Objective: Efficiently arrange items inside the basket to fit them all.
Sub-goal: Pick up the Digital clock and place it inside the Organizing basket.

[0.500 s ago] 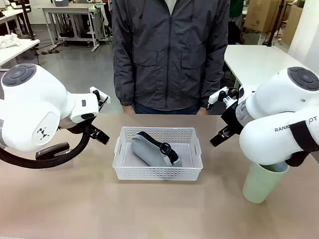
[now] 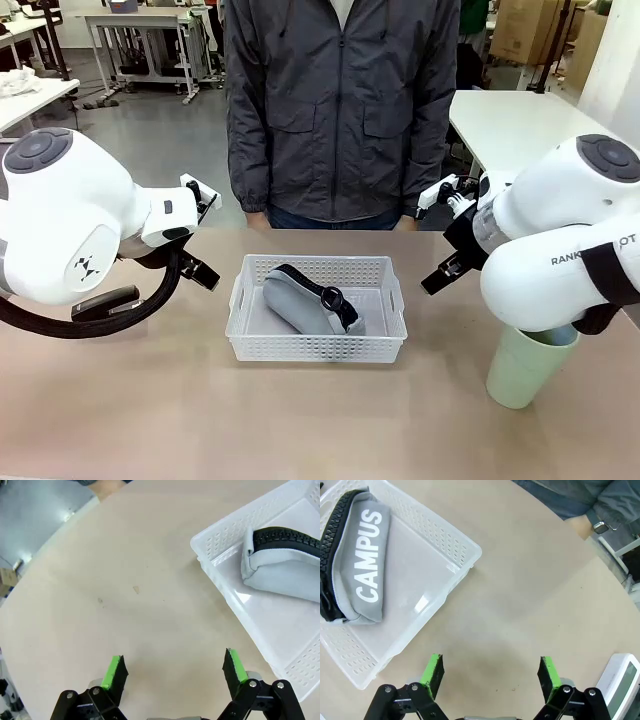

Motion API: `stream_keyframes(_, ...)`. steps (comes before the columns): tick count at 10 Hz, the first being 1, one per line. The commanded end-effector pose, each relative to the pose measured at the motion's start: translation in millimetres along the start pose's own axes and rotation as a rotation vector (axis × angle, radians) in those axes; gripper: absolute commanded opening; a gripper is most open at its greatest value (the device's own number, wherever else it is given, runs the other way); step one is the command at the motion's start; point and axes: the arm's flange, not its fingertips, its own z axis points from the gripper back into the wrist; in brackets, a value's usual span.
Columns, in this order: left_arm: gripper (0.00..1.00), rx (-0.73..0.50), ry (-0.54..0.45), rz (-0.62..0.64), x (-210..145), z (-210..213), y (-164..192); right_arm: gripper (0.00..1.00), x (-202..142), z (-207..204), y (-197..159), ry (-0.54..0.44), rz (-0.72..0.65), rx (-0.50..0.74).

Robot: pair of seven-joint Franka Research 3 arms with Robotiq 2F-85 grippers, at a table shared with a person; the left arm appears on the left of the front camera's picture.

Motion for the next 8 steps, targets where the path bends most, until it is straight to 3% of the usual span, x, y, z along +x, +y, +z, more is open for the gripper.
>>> stream_keyframes(1, 1.00, 0.000, 0.000, -0.001, 0.1, 0.1, -0.1, 1.00, 0.0, 0.1, -0.1, -0.001, -0.001, 0.000)
stream_keyframes(8, 1.00, 0.000, 0.000, -0.001, 0.1, 0.1, -0.1, 1.00, 0.0, 0.1, -0.1, -0.001, -0.001, 0.000)
